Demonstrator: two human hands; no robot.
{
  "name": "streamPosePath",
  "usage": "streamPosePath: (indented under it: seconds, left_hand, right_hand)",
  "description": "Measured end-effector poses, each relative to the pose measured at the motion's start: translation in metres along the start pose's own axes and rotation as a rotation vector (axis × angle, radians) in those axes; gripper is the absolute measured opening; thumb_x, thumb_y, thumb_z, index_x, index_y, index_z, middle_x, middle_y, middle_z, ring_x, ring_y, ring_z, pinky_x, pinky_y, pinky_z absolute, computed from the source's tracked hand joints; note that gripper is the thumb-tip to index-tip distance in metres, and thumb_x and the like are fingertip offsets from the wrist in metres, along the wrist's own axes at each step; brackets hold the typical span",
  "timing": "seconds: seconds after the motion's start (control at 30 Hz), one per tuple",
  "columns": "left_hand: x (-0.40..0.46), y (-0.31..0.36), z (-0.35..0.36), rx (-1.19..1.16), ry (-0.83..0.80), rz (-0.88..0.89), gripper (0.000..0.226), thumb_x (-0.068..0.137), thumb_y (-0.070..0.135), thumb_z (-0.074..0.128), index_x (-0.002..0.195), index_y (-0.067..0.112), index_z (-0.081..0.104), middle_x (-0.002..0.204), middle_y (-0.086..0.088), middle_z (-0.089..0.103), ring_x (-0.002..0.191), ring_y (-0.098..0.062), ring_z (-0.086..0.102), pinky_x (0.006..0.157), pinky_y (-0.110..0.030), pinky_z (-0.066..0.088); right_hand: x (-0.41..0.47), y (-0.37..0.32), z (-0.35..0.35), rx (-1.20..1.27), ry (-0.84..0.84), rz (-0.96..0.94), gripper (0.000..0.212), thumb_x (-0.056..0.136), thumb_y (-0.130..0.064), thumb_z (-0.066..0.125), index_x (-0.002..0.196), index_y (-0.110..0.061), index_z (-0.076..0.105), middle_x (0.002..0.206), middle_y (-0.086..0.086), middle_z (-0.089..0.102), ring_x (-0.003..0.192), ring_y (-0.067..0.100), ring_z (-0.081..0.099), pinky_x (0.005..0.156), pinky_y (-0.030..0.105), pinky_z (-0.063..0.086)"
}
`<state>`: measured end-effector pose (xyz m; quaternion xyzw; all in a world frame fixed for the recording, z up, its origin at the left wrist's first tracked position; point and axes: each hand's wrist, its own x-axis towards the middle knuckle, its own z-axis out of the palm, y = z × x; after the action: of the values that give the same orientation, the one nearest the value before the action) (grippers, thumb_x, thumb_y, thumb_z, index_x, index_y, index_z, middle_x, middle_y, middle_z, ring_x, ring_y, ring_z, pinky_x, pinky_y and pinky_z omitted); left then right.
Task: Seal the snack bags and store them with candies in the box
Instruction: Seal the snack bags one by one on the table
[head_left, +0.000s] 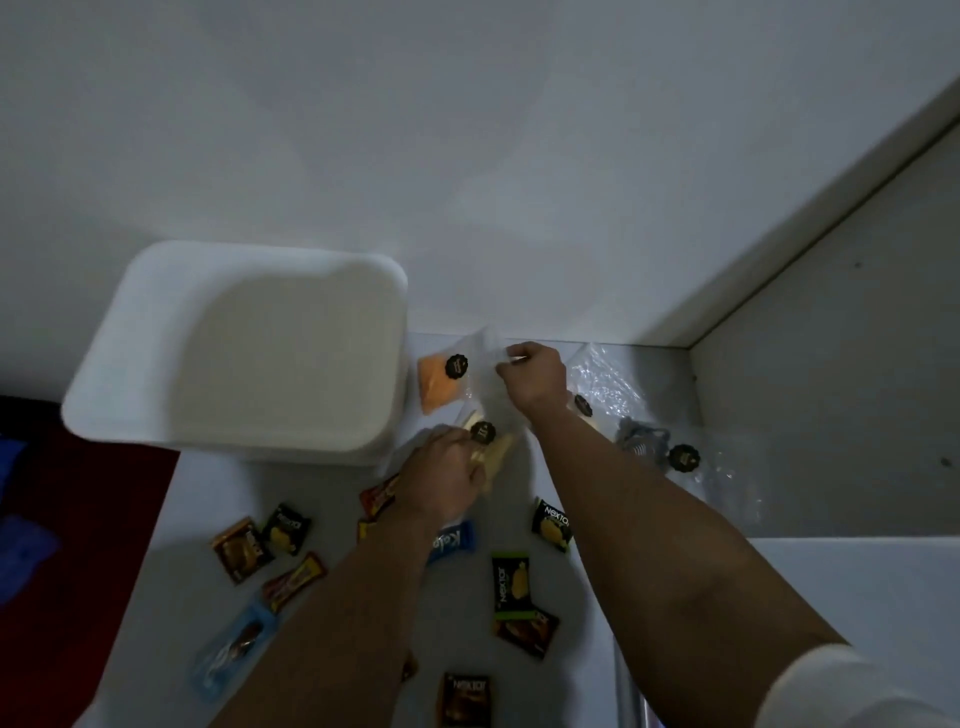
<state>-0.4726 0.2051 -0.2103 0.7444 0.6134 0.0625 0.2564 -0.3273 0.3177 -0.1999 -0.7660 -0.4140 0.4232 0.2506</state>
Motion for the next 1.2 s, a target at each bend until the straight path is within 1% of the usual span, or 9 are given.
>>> streamPosePath:
  seconds: [0.17,0.23,0.33,0.5,0.6,0.77,0.9,1.0,1.2]
  left_hand:
    - [-0.022,0.023,-0.045,-0.503,0.136,-0.264,0.02,0.095,0.027,0.06,0.099,0.014,0.074,0.098,0.001,0.068,0.089,-0.019,0.065,0.074,-0.027,0.05]
    - [-0.03,0.038,-0.072,-0.604,0.183,-0.3,0.023,0.096,0.028,0.057,0.086,0.011,0.069,0.084,0.0,0.07,0.08,-0.02,0.065,0.066,-0.028,0.047]
    - [-0.041,0.056,-0.115,-0.732,0.186,-0.29,0.037,0.097,0.037,0.056,0.081,0.006,0.067,0.081,-0.011,0.071,0.083,-0.029,0.069,0.074,-0.039,0.053]
    - [-0.069,0.084,-0.159,-1.01,0.107,-0.228,0.04,0.091,0.047,0.066,0.073,0.011,0.068,0.072,-0.007,0.071,0.076,-0.026,0.07,0.089,-0.049,0.06]
    - [-0.096,0.098,-0.172,-1.086,0.078,-0.224,0.038,0.093,0.043,0.066,0.079,0.008,0.069,0.069,-0.008,0.065,0.068,-0.022,0.064,0.083,-0.046,0.062]
    - [-0.138,0.109,-0.186,-1.14,0.076,-0.187,0.027,0.093,0.03,0.061,0.076,0.011,0.068,0.071,-0.009,0.064,0.072,-0.022,0.064,0.08,-0.044,0.063]
    - [-0.151,0.11,-0.194,-1.136,0.041,-0.139,0.022,0.092,0.017,0.048,0.082,0.008,0.065,0.082,-0.013,0.067,0.082,-0.026,0.067,0.083,-0.049,0.063]
    - [-0.163,0.109,-0.195,-1.121,0.004,-0.117,0.022,0.093,0.013,0.044,0.088,0.004,0.063,0.088,-0.016,0.067,0.088,-0.028,0.068,0.084,-0.05,0.062]
    - [-0.176,0.109,-0.185,-1.077,-0.02,-0.123,0.021,0.09,0.004,0.048,0.072,0.004,0.057,0.087,-0.02,0.064,0.082,-0.028,0.063,0.088,-0.05,0.06]
  right_hand:
    - [-0.057,-0.026,-0.035,0.252,0.01,-0.122,0.019,0.082,-0.005,0.076,0.096,-0.018,0.072,0.077,0.005,0.075,0.077,0.024,0.075,0.083,0.04,0.061]
    - [-0.087,-0.04,-0.052,0.302,0.019,-0.166,0.018,0.084,-0.001,0.074,0.1,-0.009,0.073,0.072,0.004,0.071,0.067,0.021,0.071,0.072,0.034,0.059]
    - [-0.138,-0.057,-0.076,0.343,0.007,-0.207,0.018,0.086,0.002,0.071,0.104,0.002,0.072,0.076,0.008,0.069,0.061,0.013,0.063,0.055,0.019,0.052]
    - [-0.216,-0.068,-0.101,0.408,-0.062,-0.282,0.015,0.087,0.0,0.071,0.102,0.001,0.072,0.085,0.009,0.07,0.073,0.015,0.065,0.062,0.021,0.052]
    - [-0.25,-0.067,-0.108,0.405,-0.129,-0.309,0.016,0.087,-0.005,0.074,0.102,-0.002,0.072,0.086,0.005,0.073,0.076,0.011,0.069,0.07,0.03,0.052]
    - [-0.287,-0.064,-0.116,0.399,-0.155,-0.362,0.02,0.084,-0.004,0.077,0.103,0.0,0.073,0.09,0.009,0.075,0.081,0.014,0.072,0.066,0.025,0.059]
    - [-0.299,-0.063,-0.12,0.377,-0.215,-0.378,0.02,0.084,-0.016,0.08,0.101,-0.006,0.076,0.1,0.009,0.078,0.098,0.021,0.075,0.084,0.038,0.062]
    - [-0.312,-0.06,-0.118,0.417,-0.185,-0.372,0.017,0.091,-0.016,0.072,0.102,-0.002,0.075,0.097,0.01,0.078,0.094,0.019,0.075,0.077,0.033,0.061]
    - [-0.326,-0.047,-0.111,0.432,-0.039,-0.312,0.019,0.09,-0.003,0.065,0.1,0.013,0.067,0.085,0.014,0.068,0.077,0.02,0.069,0.058,0.027,0.059]
